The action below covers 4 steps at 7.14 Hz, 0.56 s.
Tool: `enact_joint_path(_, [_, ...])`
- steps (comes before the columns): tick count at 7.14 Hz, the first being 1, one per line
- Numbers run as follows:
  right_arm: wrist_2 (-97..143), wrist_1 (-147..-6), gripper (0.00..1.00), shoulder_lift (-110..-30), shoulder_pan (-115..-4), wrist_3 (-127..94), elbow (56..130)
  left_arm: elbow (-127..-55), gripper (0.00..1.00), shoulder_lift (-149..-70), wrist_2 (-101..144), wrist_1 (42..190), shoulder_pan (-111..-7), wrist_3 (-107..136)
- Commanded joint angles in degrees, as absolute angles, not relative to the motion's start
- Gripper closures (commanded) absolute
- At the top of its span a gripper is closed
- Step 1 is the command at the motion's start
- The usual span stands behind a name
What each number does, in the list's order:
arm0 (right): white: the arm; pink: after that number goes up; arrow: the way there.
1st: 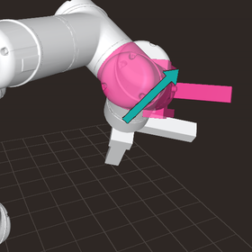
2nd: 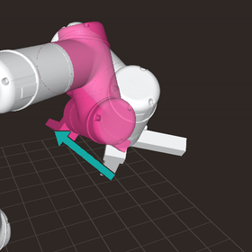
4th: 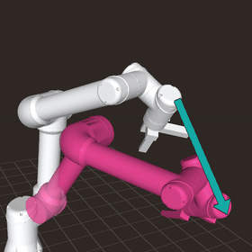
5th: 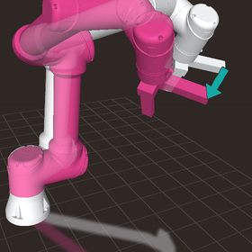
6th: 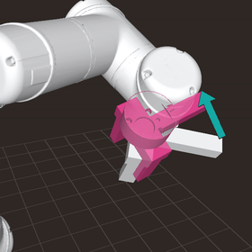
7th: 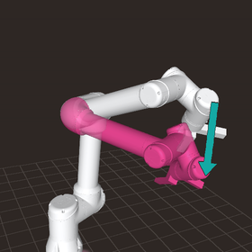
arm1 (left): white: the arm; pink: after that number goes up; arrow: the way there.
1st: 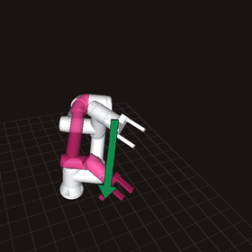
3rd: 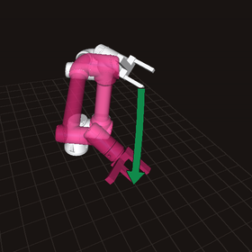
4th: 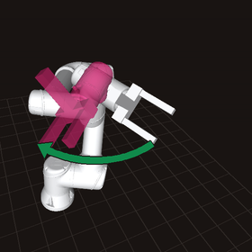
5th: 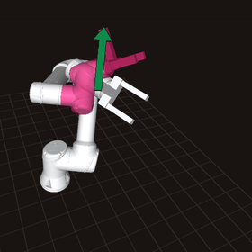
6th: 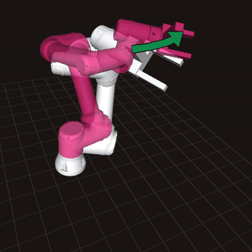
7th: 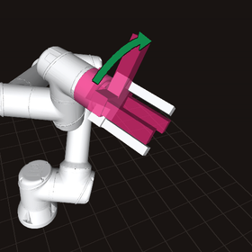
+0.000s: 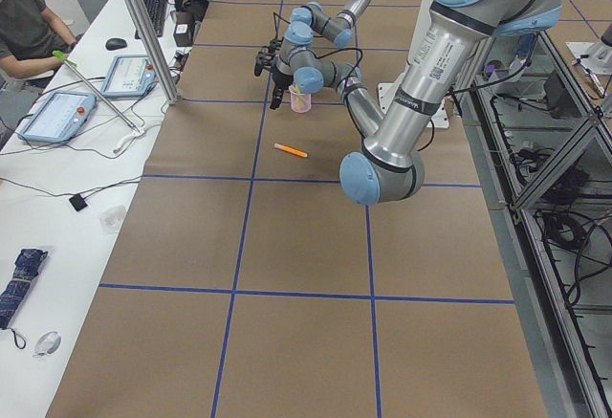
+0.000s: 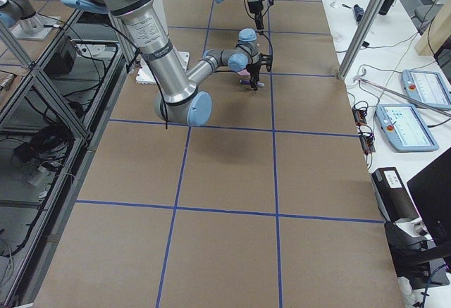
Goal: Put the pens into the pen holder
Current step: 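Lower the right gripper onto the purple marker and close on it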
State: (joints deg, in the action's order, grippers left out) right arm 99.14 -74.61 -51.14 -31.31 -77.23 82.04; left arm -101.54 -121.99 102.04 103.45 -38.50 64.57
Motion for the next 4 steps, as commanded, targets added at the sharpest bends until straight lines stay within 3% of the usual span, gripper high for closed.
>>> enact_joint_path(1, [99.1, -74.6, 0.3, -51.0, -30.9, -77.4, 81.9, -101.6, 0.24, -122.0, 102.0, 103.4, -38.5, 64.6])
enact_joint_path(3, [98.8, -74.5, 0.32, -51.0, -30.4, -77.4, 81.9, -101.9, 0.24, -121.9, 102.0, 103.4, -38.5, 64.6])
enact_joint_path(4, [98.7, -74.4, 0.46, -50.8, -30.4, -77.4, 82.0, -102.0, 0.24, -121.9, 102.0, 103.4, -38.5, 64.6])
